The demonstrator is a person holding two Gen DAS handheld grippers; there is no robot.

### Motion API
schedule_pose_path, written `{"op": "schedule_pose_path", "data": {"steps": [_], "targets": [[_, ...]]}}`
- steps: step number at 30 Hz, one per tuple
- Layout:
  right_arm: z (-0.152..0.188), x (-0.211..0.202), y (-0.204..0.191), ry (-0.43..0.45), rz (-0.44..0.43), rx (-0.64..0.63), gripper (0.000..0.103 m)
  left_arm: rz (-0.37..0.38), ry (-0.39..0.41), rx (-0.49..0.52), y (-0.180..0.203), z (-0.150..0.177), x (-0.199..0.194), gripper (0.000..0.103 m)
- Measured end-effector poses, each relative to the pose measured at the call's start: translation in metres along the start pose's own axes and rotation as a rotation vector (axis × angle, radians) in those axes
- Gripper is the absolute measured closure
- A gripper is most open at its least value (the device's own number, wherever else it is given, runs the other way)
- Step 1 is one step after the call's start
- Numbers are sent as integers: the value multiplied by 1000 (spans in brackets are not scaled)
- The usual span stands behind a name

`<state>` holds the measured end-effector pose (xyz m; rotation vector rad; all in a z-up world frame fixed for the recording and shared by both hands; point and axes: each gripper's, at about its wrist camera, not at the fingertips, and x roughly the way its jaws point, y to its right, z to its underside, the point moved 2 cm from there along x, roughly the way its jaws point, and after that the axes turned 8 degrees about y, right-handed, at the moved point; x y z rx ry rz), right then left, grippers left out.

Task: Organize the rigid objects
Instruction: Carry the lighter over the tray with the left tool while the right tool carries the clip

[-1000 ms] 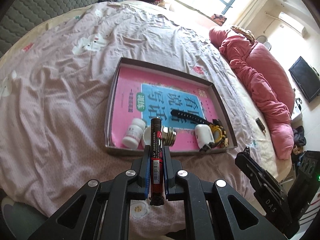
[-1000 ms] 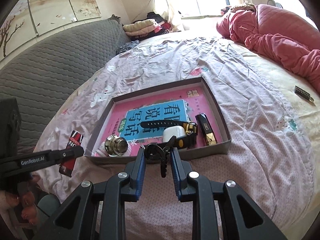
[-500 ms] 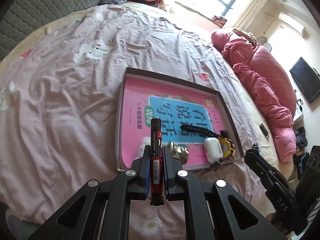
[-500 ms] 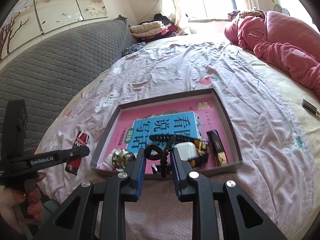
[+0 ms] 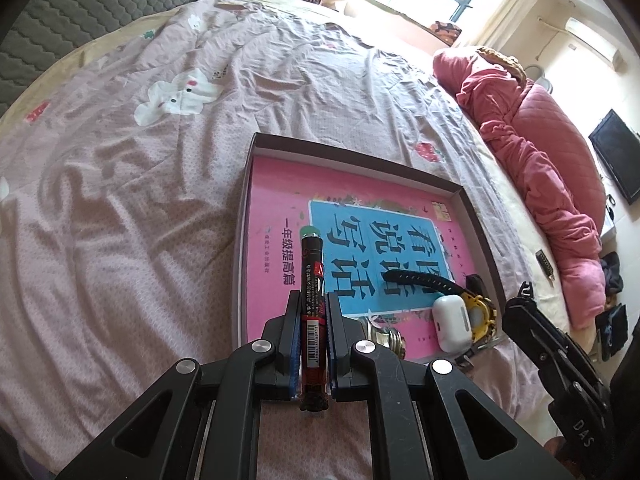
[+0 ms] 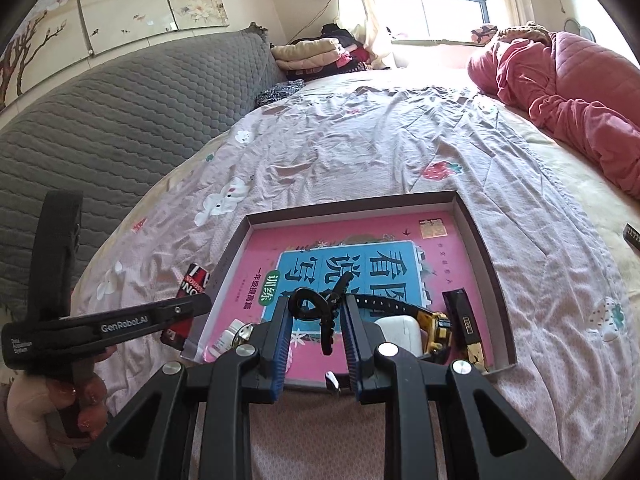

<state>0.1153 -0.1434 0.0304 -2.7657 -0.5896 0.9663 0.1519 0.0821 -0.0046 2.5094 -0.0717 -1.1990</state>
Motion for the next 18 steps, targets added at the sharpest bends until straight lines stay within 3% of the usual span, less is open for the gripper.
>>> {"op": "schedule_pose_path", "data": {"steps": [18], "targets": [[3, 34, -3, -53, -7, -25, 78, -29, -54, 48, 4, 0, 35, 93]]}}
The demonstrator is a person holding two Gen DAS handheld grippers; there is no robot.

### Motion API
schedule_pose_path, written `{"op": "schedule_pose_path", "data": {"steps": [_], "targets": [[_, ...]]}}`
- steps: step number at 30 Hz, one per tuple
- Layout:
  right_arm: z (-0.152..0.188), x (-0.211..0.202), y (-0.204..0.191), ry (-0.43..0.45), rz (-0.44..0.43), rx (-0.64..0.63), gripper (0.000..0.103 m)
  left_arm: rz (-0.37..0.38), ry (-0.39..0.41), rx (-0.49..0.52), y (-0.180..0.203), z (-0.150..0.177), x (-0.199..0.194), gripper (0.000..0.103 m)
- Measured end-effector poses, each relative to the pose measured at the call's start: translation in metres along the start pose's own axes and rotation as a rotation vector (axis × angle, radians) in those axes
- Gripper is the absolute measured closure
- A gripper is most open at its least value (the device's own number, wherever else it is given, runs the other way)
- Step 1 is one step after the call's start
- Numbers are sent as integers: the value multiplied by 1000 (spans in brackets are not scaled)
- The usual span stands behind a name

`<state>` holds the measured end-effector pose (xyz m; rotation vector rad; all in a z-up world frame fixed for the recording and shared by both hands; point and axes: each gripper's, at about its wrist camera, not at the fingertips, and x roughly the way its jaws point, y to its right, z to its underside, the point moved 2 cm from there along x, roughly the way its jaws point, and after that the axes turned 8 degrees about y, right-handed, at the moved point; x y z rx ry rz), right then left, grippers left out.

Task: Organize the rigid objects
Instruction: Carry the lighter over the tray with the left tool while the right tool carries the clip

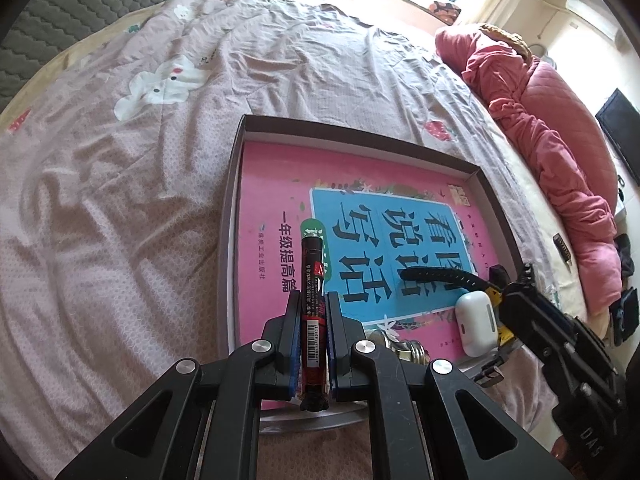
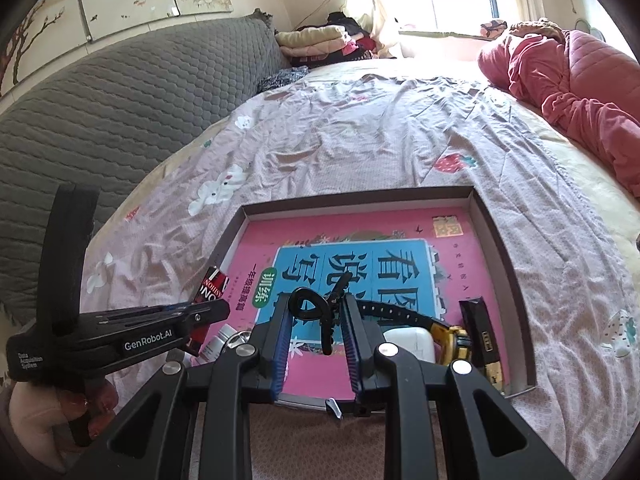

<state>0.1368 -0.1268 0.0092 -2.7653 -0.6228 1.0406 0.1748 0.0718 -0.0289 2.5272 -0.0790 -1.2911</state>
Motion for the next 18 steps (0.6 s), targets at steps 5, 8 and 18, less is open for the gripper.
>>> {"op": "schedule_pose_path", "data": {"steps": [5, 8, 18], "targets": [[8, 11, -2, -32, 1, -5, 78, -1, -19, 2, -2, 2, 9, 93], [13, 19, -1, -57, 5, -3, 78, -4, -26, 6, 0, 3, 12, 93], [23, 36, 2, -143, 30, -18, 78, -16, -43, 2, -4, 4, 21, 93]]}}
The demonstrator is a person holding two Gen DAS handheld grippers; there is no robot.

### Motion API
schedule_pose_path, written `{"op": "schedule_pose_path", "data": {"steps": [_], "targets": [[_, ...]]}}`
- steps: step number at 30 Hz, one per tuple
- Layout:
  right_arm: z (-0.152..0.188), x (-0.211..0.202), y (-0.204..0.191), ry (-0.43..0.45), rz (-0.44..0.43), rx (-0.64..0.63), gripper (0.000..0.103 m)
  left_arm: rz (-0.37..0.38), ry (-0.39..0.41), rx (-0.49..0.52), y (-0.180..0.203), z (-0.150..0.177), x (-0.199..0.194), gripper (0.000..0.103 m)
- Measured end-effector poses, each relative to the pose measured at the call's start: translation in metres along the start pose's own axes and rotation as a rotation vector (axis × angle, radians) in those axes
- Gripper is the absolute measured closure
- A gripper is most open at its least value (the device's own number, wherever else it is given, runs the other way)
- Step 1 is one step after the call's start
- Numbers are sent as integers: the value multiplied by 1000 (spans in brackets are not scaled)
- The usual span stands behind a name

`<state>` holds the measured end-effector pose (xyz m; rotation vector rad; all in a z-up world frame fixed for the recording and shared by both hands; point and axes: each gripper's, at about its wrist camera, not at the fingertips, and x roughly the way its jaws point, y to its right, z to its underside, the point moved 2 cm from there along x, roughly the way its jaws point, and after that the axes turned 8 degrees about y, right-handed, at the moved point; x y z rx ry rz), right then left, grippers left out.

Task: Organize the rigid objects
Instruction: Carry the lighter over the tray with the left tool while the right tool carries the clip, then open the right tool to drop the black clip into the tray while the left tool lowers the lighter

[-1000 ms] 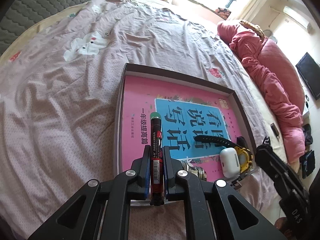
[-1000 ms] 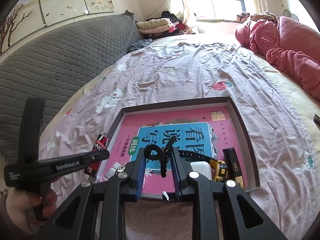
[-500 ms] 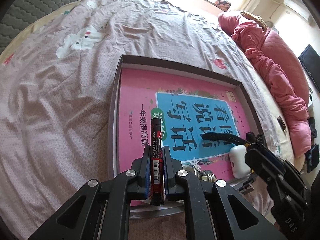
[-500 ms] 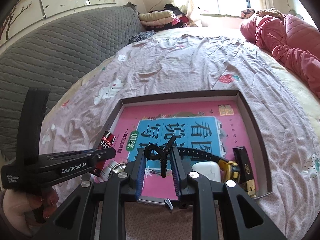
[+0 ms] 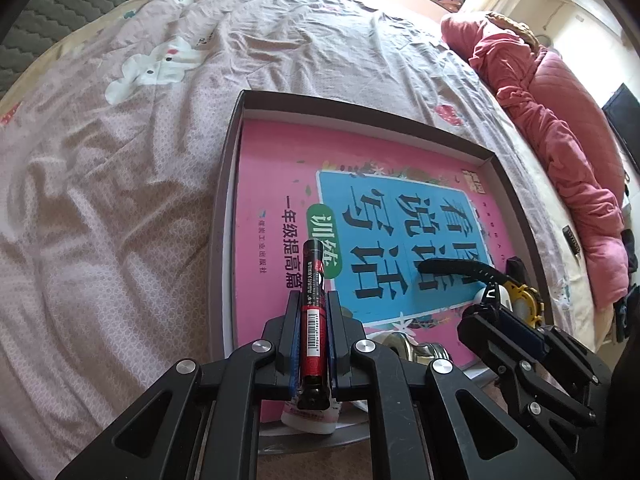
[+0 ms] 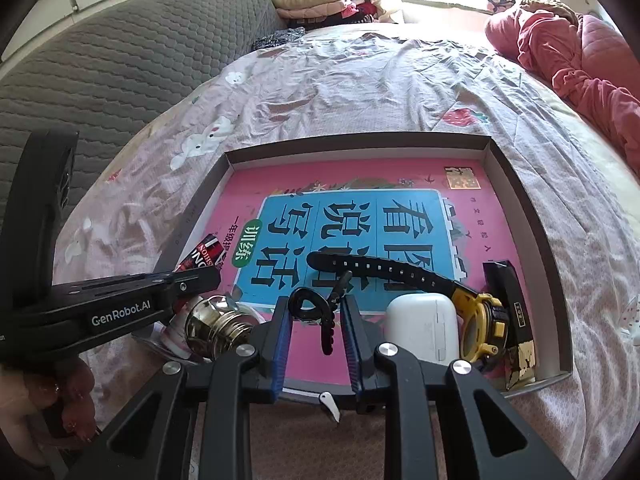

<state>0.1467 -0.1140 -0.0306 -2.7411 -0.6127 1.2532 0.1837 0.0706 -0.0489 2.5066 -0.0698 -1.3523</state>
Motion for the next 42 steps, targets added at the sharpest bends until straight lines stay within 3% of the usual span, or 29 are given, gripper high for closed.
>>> {"op": "schedule_pose_path", "data": {"steps": [21, 34, 38, 42], "targets": [[-2, 32, -17, -143, 45, -162, 77, -32, -6, -26, -11, -1, 4, 93], [-2, 25, -19, -122, 66, -163, 75, -42, -6, -24, -11, -1, 4, 93], [-3, 15, -15, -87, 65, -143, 62, -42, -6, -23, -11, -1, 4, 93], [-4, 1, -11, -41, 69, -121, 60, -43, -4, -23, -11, 0, 3, 93]]}}
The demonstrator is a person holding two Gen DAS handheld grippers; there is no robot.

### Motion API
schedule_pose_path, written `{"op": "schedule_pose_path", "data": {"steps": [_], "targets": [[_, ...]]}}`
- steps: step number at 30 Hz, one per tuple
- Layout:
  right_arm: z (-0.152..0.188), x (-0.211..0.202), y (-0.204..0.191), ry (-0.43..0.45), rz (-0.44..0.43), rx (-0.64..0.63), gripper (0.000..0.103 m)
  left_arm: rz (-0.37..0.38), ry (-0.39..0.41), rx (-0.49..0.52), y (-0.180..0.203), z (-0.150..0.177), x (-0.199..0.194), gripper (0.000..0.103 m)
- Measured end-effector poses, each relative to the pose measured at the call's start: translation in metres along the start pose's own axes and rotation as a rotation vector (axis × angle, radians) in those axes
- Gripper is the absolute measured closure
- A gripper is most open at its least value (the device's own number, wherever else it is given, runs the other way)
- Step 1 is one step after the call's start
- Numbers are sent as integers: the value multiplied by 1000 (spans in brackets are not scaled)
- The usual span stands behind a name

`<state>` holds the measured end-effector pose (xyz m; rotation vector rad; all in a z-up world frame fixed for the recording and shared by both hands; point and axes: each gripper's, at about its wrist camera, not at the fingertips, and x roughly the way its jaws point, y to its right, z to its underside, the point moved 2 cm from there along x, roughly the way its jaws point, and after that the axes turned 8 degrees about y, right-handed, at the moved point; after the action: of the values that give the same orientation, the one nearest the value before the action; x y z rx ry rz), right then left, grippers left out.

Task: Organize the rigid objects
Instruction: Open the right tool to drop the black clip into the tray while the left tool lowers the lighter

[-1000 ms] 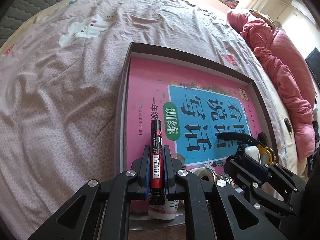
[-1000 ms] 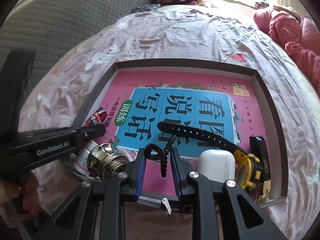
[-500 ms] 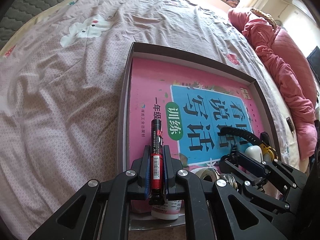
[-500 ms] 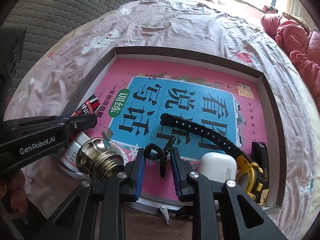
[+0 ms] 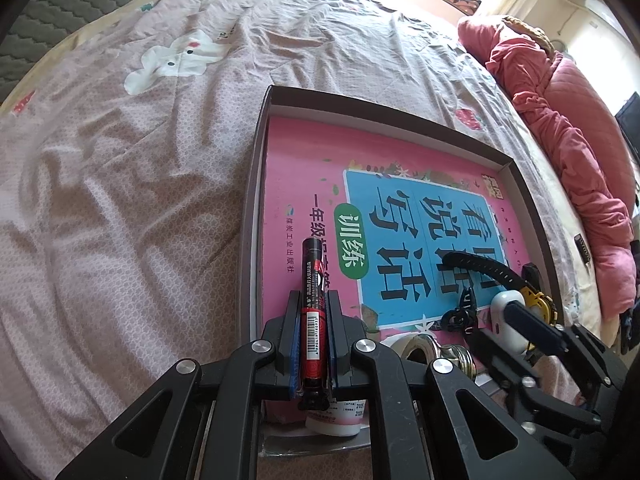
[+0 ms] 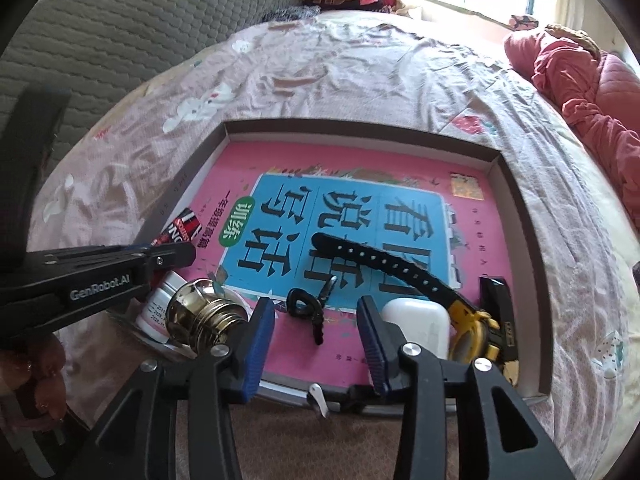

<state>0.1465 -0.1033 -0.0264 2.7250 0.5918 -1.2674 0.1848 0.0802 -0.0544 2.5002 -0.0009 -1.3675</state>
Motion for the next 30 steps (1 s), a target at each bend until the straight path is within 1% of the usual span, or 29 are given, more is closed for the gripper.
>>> {"op": "schedule_pose_path", "data": {"steps": [3, 12, 15, 22, 30], "targets": [[0, -9, 4, 28, 3, 17, 60, -5, 2, 0, -1, 0, -1, 93], [4, -15, 13, 41, 23, 57, 59, -9, 5, -18, -3, 1, -1, 93], [5, -14, 14, 37, 24, 64, 54, 3, 2, -28, -3, 2, 0, 93], [5, -15, 15, 47, 40, 74, 54, 34, -12, -48, -4, 1, 0, 93], [3, -12, 17, 45, 51, 77, 53, 37, -19, -50, -5, 1, 0, 93]]}}
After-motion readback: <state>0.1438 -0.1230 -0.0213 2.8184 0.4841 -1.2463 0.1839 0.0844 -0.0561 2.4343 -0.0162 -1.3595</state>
